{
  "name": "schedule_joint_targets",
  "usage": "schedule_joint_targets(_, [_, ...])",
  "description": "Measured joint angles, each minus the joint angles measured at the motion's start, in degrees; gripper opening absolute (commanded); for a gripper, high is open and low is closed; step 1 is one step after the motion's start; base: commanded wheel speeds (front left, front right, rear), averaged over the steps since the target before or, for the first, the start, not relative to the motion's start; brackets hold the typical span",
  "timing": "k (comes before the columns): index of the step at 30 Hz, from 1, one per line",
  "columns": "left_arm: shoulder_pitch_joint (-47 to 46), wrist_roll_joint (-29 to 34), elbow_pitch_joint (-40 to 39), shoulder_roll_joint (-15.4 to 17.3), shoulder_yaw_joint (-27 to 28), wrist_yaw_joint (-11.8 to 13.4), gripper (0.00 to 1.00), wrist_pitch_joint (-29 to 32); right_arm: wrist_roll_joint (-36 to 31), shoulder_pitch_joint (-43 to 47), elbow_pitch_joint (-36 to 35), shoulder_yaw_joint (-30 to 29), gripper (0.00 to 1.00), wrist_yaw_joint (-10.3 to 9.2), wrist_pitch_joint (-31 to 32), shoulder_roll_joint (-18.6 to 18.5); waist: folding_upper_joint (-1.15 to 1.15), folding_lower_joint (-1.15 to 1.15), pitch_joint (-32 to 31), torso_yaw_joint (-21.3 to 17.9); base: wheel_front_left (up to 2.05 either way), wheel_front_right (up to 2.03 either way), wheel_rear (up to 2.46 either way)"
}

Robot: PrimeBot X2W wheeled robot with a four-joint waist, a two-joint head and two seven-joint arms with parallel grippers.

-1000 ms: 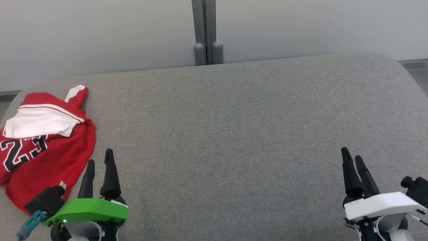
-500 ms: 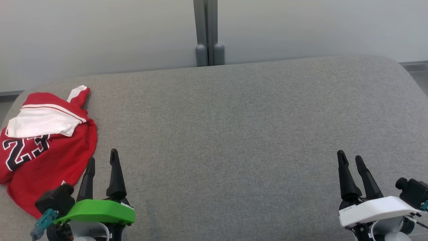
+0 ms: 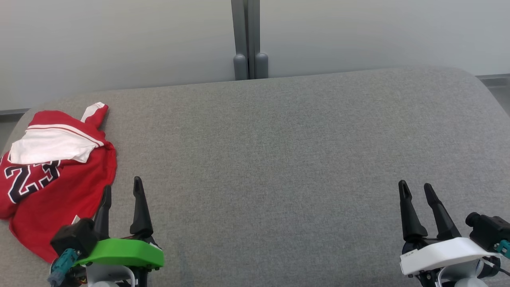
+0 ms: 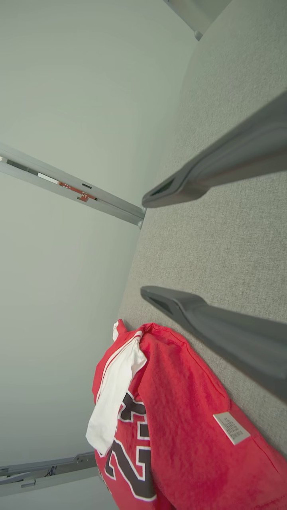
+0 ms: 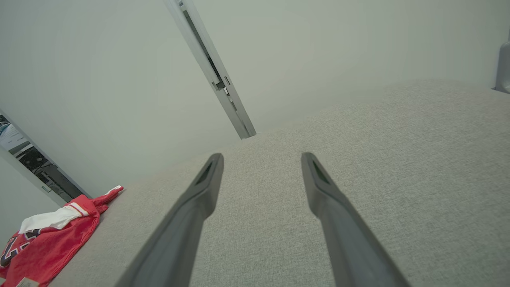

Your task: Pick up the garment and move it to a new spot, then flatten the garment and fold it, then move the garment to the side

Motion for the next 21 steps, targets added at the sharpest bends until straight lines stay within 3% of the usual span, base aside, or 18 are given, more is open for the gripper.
schedule_joint_targets(21, [0.59,9.54,0.16,0.29,-0.91,1.04,1.00,-2.60,-10.29,1.26,-1.15,0.56,1.00,0.00,-2.03,-0.46,0.00,0.00,-0.60,0.80,0.00,0.00,0.00])
